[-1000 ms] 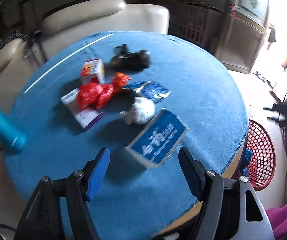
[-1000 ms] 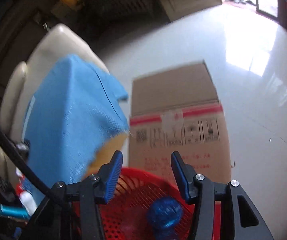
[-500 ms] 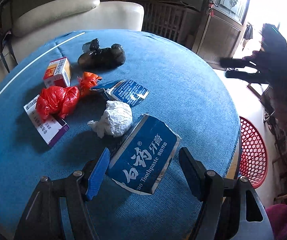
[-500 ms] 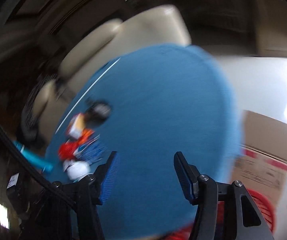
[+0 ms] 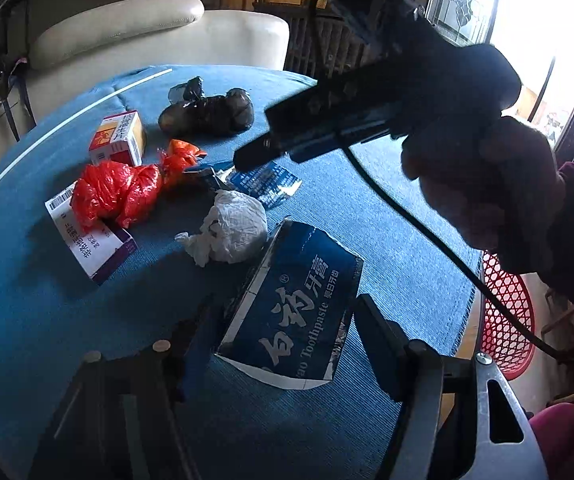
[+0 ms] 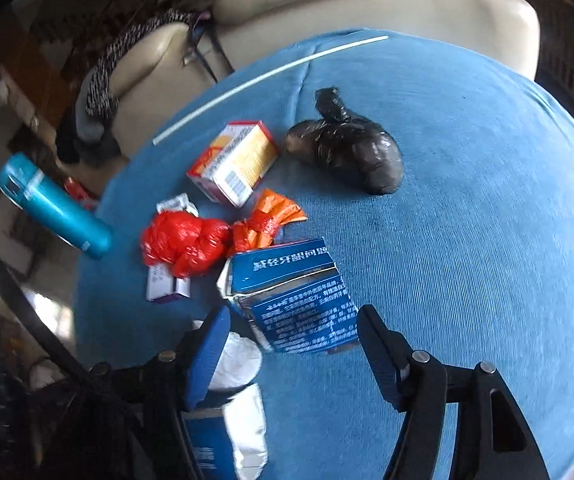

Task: Collect trash
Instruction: 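Grasp the blue toothpaste carton with the left tool while the right tool grasps another carton piece, then lift both carton pieces off the table and carry them toward the red basket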

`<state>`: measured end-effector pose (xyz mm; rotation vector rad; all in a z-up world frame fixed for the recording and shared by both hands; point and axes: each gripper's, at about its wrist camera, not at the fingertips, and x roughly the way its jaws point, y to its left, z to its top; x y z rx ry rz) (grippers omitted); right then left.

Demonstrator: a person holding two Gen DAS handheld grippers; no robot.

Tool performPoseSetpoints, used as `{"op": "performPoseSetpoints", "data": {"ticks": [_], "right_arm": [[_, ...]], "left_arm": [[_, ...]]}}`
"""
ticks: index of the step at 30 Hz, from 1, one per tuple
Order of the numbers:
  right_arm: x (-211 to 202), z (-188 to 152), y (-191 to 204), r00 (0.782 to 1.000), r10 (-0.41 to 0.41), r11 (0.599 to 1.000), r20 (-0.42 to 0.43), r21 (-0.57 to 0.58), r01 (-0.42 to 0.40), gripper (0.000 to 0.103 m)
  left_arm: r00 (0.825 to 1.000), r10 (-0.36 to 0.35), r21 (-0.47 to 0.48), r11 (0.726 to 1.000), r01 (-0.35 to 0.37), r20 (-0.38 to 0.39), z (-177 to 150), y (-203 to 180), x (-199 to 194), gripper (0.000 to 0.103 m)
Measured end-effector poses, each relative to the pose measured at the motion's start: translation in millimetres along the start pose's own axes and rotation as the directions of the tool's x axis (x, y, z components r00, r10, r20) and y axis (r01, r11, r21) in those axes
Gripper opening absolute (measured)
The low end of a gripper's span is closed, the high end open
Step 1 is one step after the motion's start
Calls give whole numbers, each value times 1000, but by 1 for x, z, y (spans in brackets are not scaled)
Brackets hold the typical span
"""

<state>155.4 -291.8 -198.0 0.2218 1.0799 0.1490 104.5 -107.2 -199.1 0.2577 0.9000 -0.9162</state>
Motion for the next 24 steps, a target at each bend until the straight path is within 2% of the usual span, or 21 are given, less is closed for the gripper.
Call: {"op": "performPoseSetpoints", "data": {"ticks": [2,3,4,5,8,11,13,15,17,18,20,24], "right_arm": [[3,1,2,1000,-14,999,-15,-30,14,72],[5,1,4,1000,-20,999,-23,-50,19,73],[8,3,7,999,-22,997,-32,-68,20,74],[12,4,9,999,-23,996,-44,-85,19,74],[21,6,18,998,-41,990,-56,-134,33,82],[28,10,26,995,-85,982,-53,-174,75,83],[33,14,29,993,-101,981,-52,-171,91,83],[37,20,28,992,-107,984,-63,-151,97,83],[36,25,25,995,-85,991,-61,-112,78,83],[35,27,23,996,-72,993,-51,-94,67,83],[33,30,20,997,-65,995,-35,-80,62,83],[45,32,18,993,-87,992,-81,-103,79,83]], "left_arm": [[1000,-6,-13,1000,7,9,-1,3,-4,67],[1000,-9,-23,1000,9,10,-2,5,-5,57],[1000,-20,-39,999,20,-4,-3,8,-7,26],[999,-26,-54,998,26,-18,-5,10,-7,22],[1000,-26,-100,995,25,-4,-10,20,-18,22],[1000,-26,-125,992,25,-7,-17,26,-26,22],[1000,-16,-127,992,15,-7,-19,27,-31,23],[1000,-25,-131,991,23,-10,-20,26,-35,30],[1000,-30,-139,990,29,-3,-19,24,-38,62],[1000,-23,-141,990,24,11,-18,22,-40,67],[999,-23,-133,991,29,49,-15,18,-45,70],[999,-20,-91,996,23,33,-5,5,-32,75]]}}
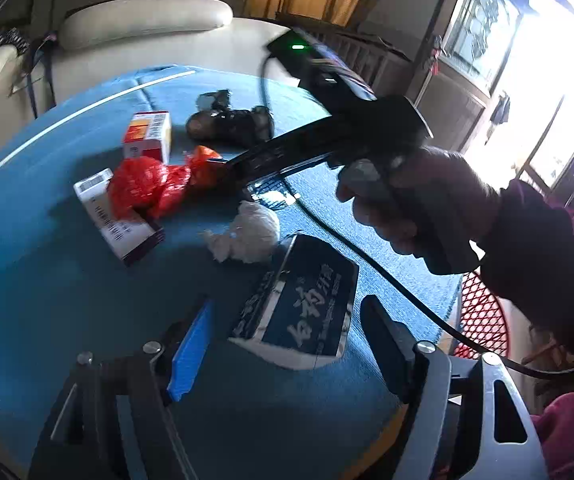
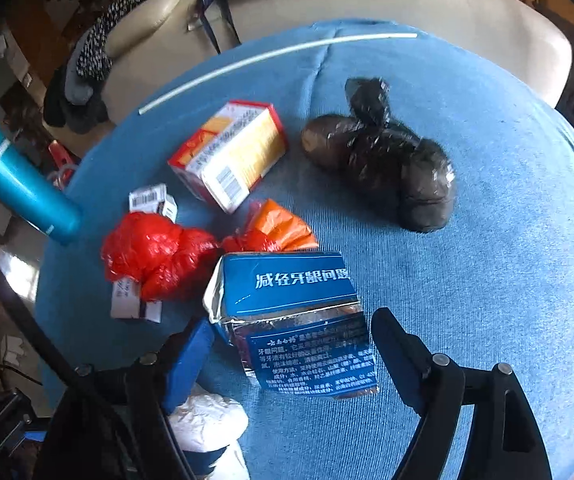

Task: Collect trash
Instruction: 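Lift both carton pieces off the table and carry them toward the red basket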

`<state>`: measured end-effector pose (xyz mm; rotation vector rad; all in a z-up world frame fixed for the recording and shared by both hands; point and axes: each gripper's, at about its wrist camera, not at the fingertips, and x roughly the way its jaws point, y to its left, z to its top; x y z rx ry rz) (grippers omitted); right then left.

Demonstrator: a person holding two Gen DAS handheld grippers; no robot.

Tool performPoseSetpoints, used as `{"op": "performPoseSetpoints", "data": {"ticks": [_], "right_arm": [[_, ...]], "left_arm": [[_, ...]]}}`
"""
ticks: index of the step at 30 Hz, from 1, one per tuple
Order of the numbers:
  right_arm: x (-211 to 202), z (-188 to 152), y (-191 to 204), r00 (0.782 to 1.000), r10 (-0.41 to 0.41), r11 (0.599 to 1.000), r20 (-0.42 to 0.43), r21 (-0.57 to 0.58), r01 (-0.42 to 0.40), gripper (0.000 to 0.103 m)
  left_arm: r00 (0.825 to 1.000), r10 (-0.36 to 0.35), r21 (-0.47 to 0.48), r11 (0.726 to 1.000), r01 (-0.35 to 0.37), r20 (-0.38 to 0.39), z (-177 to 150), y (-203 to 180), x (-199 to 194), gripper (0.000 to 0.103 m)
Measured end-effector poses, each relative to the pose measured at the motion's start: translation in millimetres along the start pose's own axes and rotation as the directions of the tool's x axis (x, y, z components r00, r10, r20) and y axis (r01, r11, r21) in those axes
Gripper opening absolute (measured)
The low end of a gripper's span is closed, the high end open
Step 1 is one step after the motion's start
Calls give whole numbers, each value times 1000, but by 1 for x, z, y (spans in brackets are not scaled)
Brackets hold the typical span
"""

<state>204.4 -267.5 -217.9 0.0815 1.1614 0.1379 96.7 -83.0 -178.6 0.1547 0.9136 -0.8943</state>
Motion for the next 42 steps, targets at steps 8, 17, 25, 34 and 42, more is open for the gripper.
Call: {"op": "performPoseSetpoints", "data": {"ticks": [8,17,25,34,42], "right_arm": [[-2,1,-10,999,-23,1000,49,-4,23,75],[-51,-40,-45,989,49,987,137,148,-69,75],[-96,-109,-47,967,71,951,244,276,-139,75],[-138,-173,-48,945,67,921,320,343,-182,75],[-171,-209,-38,924,49,917,378,349,-192,75]], "left_arm": [[999,17,40,999,-15,-51,-5,-8,32,75],[1000,18,-5,1000,-19,-12,-2,-7,32,66],[993,114,21,993,-114,25,-10,-27,14,64],[959,271,95,956,-279,85,-8,-57,-34,64],[908,399,112,904,-413,124,2,-79,-66,64]]}}
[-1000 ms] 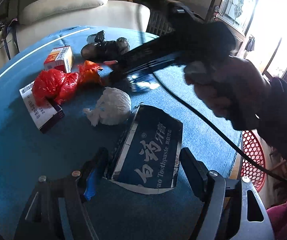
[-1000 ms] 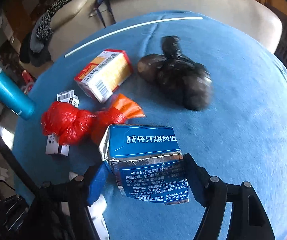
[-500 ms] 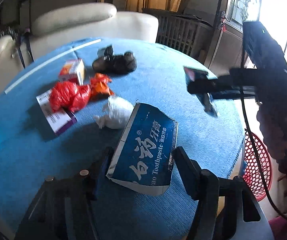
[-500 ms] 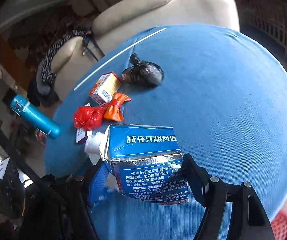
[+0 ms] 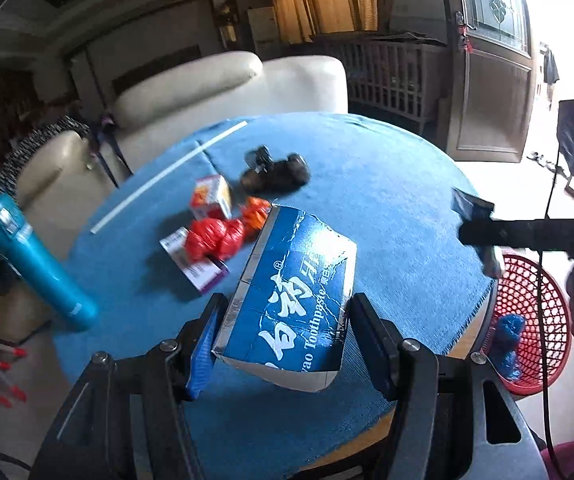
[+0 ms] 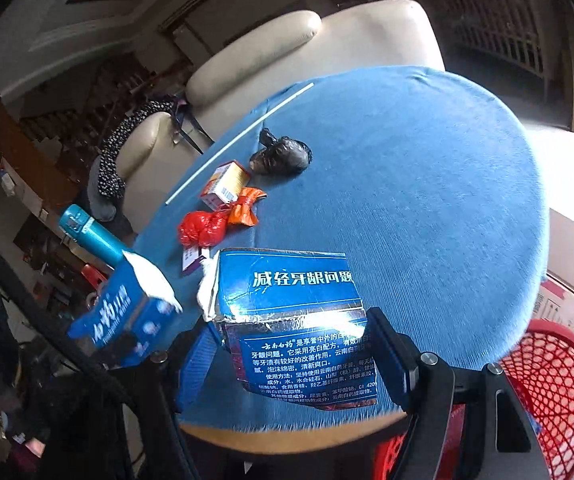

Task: Collect trash
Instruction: 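Lift both carton pieces off the table and carry them toward the red basket, then open both tools over the red basket to drop the carton pieces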

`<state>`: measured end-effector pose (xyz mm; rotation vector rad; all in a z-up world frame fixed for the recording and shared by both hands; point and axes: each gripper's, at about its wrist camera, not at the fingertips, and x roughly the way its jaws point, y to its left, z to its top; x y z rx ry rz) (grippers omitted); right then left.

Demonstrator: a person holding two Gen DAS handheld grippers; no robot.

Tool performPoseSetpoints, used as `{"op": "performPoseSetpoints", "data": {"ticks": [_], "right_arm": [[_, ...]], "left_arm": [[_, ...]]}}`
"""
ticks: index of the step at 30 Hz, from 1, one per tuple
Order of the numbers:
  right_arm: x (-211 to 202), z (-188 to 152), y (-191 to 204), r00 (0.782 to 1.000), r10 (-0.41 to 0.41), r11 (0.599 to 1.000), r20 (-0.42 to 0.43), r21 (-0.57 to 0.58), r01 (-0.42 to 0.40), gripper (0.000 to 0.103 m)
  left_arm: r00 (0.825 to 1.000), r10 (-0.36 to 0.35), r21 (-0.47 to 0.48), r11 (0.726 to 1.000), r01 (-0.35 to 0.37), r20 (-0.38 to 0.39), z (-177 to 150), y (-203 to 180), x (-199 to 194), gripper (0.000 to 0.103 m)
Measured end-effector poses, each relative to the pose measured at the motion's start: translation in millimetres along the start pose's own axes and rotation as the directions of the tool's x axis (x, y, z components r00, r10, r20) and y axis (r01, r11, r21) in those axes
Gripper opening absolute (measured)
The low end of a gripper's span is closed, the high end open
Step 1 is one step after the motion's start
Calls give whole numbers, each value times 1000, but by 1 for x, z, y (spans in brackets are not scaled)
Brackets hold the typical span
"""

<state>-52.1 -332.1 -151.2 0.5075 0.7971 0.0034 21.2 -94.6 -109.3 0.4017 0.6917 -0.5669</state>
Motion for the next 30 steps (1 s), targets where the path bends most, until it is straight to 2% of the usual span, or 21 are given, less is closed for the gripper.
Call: {"op": "performPoseSetpoints", "data": {"ticks": [4,10,21,30], "right_arm": [[-23,-8,-1,999,-1,1000,36,-2,1,75],[-55,-21,-8,996,9,1000,87,3,-10,75],[-121,-43,-42,981,34,996,189,77,-49,75],[-147,-45,-74,970,36,985,239,158,-75,75]], "left_arm": [[999,36,15,999,-37,34,10,-6,-16,64],[995,53,47,997,-57,86,23,-24,-36,64],[987,5,126,992,-25,160,37,-69,-71,64],[988,-45,218,976,12,148,53,-113,-69,64]]}}
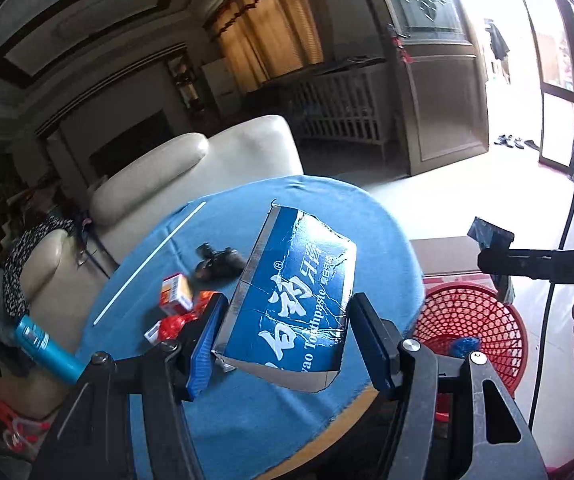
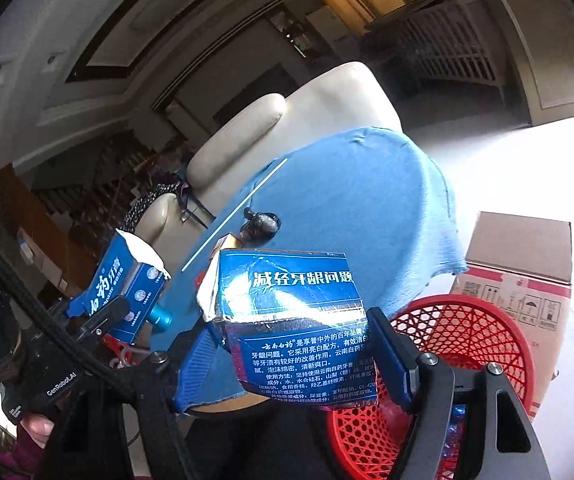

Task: Collect trash
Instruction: 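Open both tools over the red basket to drop the carton pieces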

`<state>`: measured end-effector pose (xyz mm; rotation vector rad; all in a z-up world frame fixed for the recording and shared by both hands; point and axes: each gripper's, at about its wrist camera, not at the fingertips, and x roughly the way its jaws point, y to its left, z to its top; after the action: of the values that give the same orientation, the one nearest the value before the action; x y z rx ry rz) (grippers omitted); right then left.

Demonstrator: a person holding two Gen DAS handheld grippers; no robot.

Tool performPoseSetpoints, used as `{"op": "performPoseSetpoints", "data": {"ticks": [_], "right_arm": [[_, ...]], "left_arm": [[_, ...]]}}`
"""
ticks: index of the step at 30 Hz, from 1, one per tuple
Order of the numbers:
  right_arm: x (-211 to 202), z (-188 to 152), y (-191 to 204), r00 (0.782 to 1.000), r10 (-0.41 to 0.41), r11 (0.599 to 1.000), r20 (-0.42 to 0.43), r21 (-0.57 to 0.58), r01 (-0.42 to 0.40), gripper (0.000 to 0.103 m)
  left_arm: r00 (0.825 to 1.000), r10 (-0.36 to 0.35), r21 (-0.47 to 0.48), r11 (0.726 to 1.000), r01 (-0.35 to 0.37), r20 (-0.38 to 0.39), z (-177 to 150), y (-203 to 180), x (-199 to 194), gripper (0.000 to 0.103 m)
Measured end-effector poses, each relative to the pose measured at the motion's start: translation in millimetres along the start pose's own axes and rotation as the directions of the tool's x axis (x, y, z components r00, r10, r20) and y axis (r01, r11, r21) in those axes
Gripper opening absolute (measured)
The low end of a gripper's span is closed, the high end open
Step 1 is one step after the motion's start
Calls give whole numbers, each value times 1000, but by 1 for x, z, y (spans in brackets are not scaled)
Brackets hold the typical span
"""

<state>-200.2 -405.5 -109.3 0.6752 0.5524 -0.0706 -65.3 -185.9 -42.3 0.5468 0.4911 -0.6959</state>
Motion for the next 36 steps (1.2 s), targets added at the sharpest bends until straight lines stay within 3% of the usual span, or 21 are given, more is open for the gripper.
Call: {"op": "performPoseSetpoints", "data": {"ticks": [6,9,14,16,22,27,32,36], "right_arm": [[-14,-4,-37,998,57,992,-2,110,-56,75],[-22,-8,-65,998,63,979,13,194,-64,76],[-27,-11,-102,999,48,960,2,275,-47,76],[-25,-15,-114,999,41,952,-18,303,-34,77],[-11,-26,-134,997,19,933,-81,359,12,77],[0,-33,-137,992,-44,920,-121,382,87,79],[4,-31,-122,992,-42,942,-115,326,78,80],[-1,-27,-107,997,-27,951,-75,305,48,80]], "left_arm": [[990,-115,31,993,118,-77,8,-28,14,64],[969,-202,26,978,208,-145,9,-46,27,64],[931,-279,35,955,296,-236,3,-77,51,65],[910,-307,27,944,328,-279,0,-89,60,65],[872,-351,1,928,373,-343,-10,-106,78,68],[881,-308,1,944,330,-359,-14,-108,80,68],[903,-257,-23,964,265,-344,-16,-91,76,69],[949,-135,7,990,143,-285,-16,-67,58,69]]}}
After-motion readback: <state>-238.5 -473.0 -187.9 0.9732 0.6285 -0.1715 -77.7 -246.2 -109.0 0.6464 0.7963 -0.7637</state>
